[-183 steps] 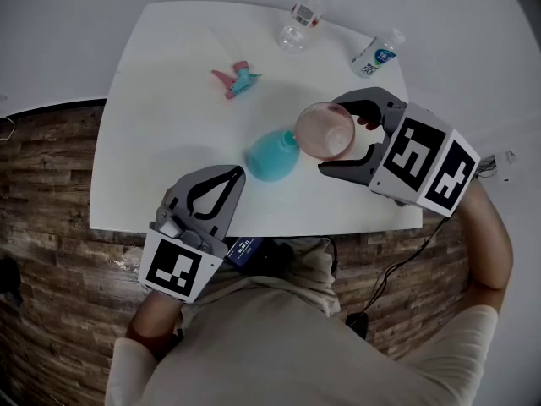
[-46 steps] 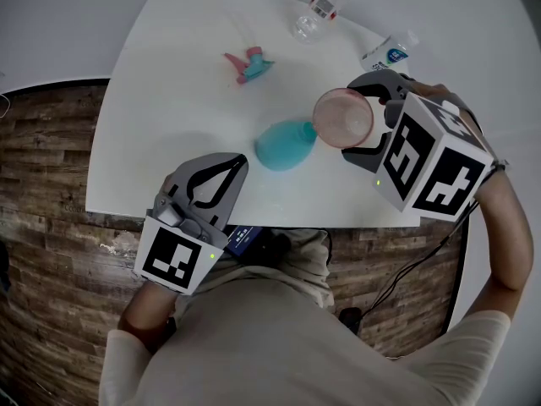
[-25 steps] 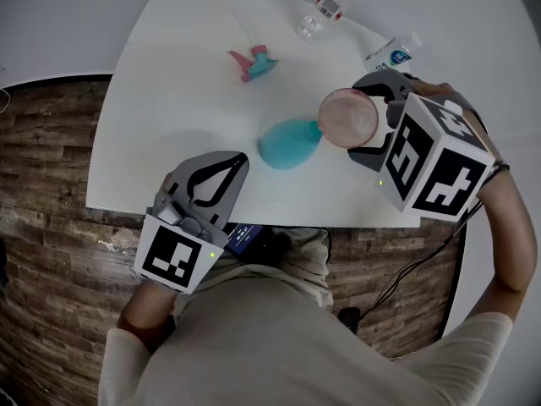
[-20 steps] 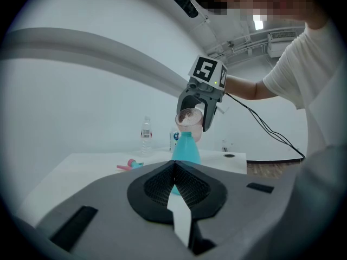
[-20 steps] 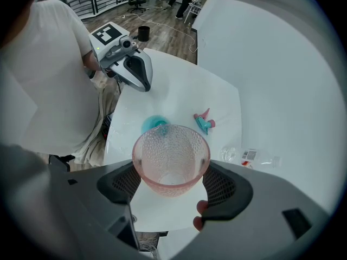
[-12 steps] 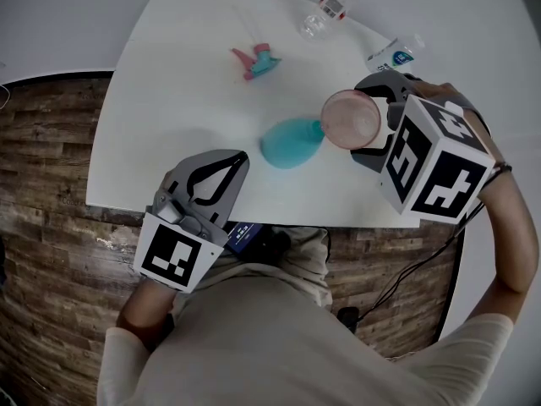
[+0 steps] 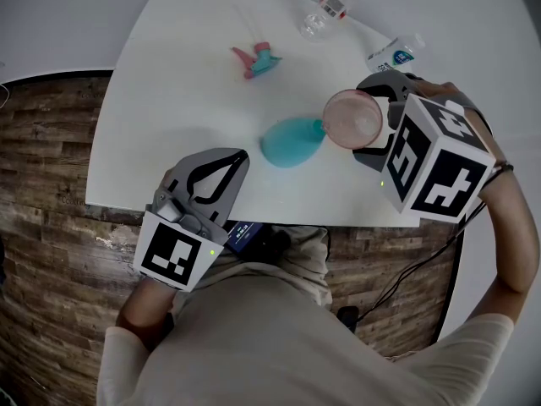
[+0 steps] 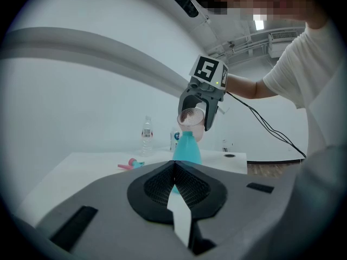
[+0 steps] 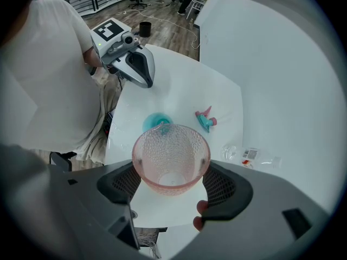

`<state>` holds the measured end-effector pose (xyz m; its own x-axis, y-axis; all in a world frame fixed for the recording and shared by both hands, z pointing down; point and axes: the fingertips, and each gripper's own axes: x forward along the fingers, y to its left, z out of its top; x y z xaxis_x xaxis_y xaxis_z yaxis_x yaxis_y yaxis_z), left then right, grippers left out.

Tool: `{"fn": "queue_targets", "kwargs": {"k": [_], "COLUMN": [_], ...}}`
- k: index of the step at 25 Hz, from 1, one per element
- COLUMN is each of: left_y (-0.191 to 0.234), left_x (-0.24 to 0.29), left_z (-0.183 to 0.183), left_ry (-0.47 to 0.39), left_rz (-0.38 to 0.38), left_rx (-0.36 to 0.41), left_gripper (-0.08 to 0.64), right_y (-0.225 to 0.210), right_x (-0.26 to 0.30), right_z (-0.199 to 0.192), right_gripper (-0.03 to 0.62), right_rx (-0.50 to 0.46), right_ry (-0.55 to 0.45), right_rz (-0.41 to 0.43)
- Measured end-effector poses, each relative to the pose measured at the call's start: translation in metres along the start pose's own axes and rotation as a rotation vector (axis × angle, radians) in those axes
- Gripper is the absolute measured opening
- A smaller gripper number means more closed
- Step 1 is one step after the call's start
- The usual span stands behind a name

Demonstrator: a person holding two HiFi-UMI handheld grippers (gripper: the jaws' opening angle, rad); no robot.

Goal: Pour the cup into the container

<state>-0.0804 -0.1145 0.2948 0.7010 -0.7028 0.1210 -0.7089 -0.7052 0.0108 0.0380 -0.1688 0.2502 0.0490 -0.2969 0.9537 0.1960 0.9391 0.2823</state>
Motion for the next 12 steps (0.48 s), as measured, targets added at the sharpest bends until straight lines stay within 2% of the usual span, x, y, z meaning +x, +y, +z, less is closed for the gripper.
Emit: {"fn": "queue_targets", "kwargs": {"k": [12], "left_y": [0.0016], "left_x": [-0.0011], "left_z": [0.0009], "left_ry": [-0.003], "left_rz": [0.001], "left_rx": [-0.002], "left_gripper": [0.011], "right_y": [-0.0011], "right_x": [-0.0005], "right_z": [0.0008], "right_gripper": [0.365], "right_rx": [-0.016], "right_ry": [0.028], "right_rz": [-0.006]}}
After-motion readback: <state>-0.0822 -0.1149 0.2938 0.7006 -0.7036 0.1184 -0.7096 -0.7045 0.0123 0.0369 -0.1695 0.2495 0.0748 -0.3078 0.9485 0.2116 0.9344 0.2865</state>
